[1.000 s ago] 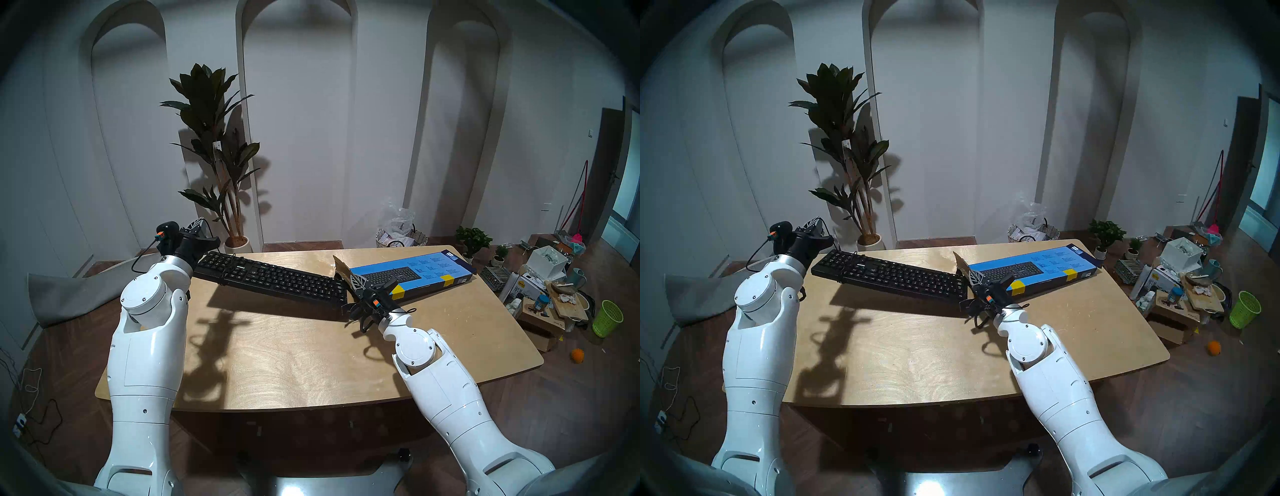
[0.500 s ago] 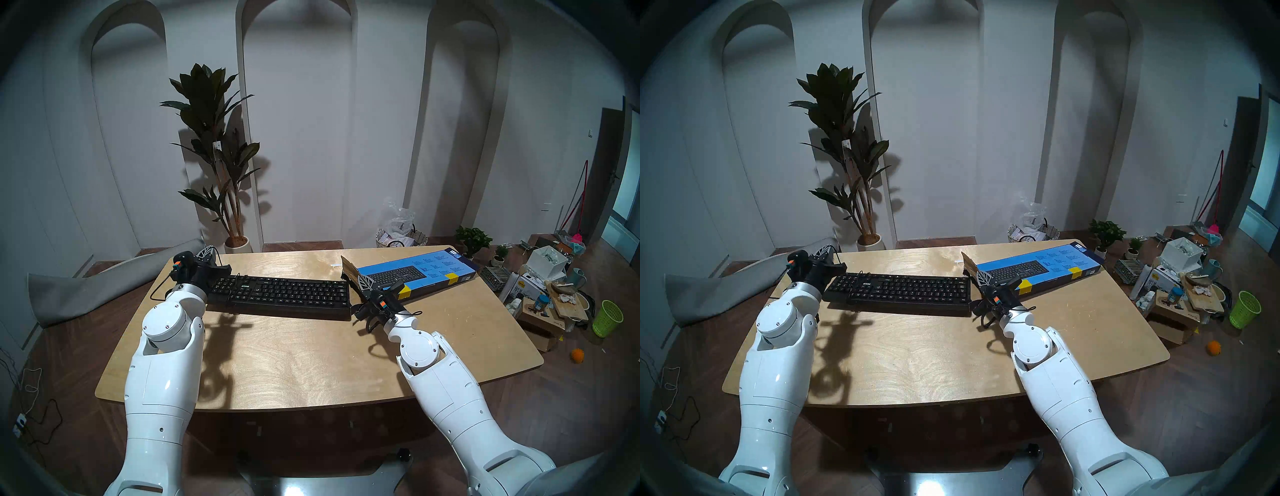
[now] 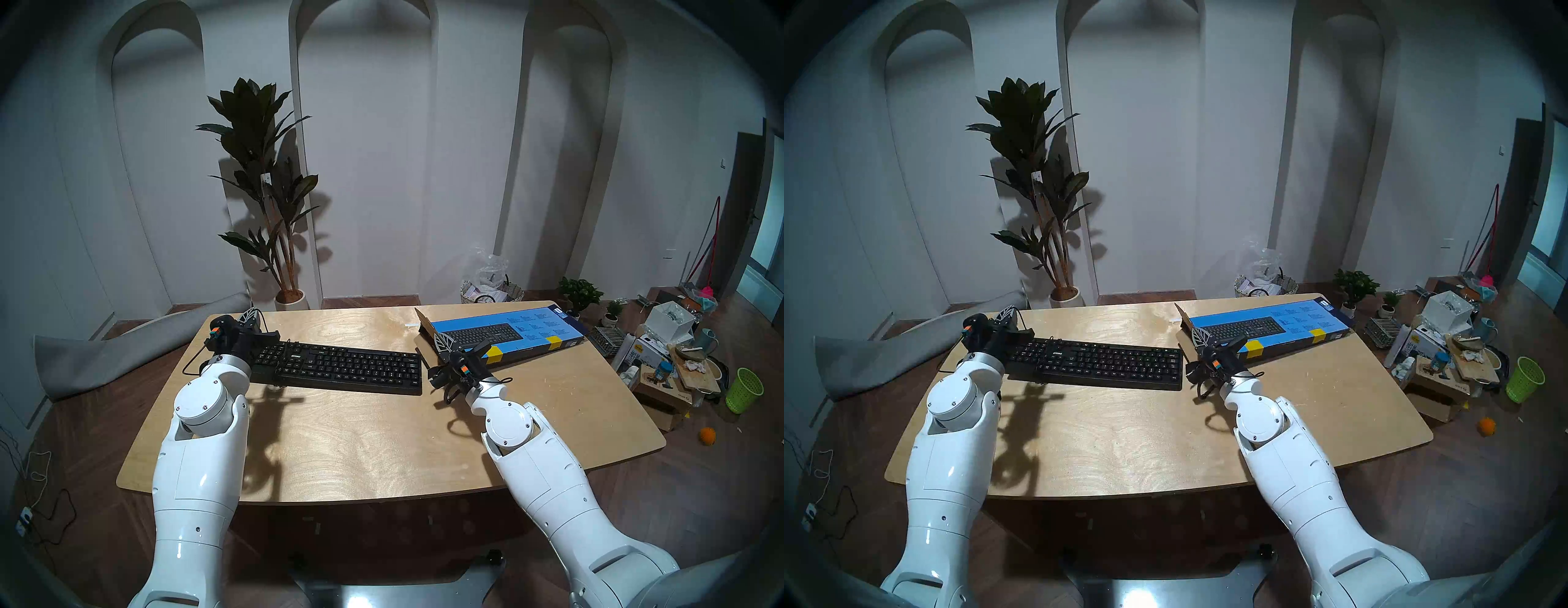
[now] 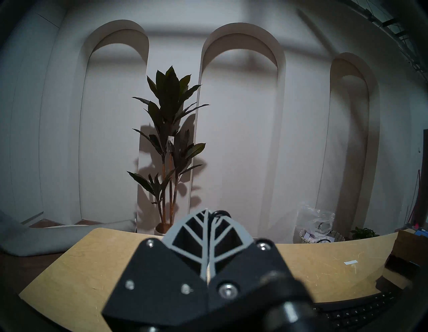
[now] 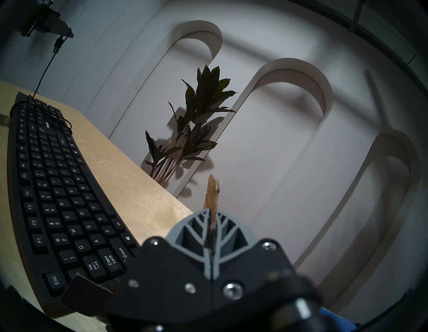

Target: Unwrap the new keyboard and set the wrapping aside

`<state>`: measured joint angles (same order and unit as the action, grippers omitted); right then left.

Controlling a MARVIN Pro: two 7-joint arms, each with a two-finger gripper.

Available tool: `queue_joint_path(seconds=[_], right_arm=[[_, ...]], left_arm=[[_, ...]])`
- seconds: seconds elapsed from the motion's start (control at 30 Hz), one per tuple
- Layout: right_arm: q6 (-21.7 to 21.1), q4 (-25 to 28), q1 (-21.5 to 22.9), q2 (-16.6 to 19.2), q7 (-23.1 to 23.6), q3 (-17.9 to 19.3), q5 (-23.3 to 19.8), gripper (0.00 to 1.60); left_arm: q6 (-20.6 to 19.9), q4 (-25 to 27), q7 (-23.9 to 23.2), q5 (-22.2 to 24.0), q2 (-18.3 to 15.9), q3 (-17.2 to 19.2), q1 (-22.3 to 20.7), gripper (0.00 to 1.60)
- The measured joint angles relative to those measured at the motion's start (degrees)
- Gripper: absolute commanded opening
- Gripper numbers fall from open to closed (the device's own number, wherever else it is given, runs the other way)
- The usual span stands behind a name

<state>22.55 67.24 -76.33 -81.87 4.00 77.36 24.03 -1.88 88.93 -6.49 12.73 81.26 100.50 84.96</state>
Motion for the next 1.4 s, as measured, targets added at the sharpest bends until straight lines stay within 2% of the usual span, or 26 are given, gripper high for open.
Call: queue_joint_path(seconds=[0.33, 0.77, 1.07, 1.4], right_arm=[[-0.05, -2.42, 1.65, -1.3, -2.0, 0.17, 0.43, 0.0], [-0.14, -3.59, 4.08, -1.49, -2.8, 1.01, 0.68, 0.0], [-0.14, -5.56, 6.29, -1.46, -2.87, 1.27, 1.43, 0.0], [0.25, -6.06, 6.68, -1.88, -2.88, 1.07, 1.48, 0.0]], left_arm=[[0.63, -0.02, -1.18, 0.53, -0.11, 0.29, 1.38, 0.0], [3.01, 0.72, 0.18, -2.55, 0.88, -1.71, 5.97, 0.0], [4.38, 4.3, 1.22, -3.58, -0.17, 1.52, 9.66, 0.0], [4.92, 4.98, 1.54, -4.8, -2.48, 5.33, 11.56, 0.0]])
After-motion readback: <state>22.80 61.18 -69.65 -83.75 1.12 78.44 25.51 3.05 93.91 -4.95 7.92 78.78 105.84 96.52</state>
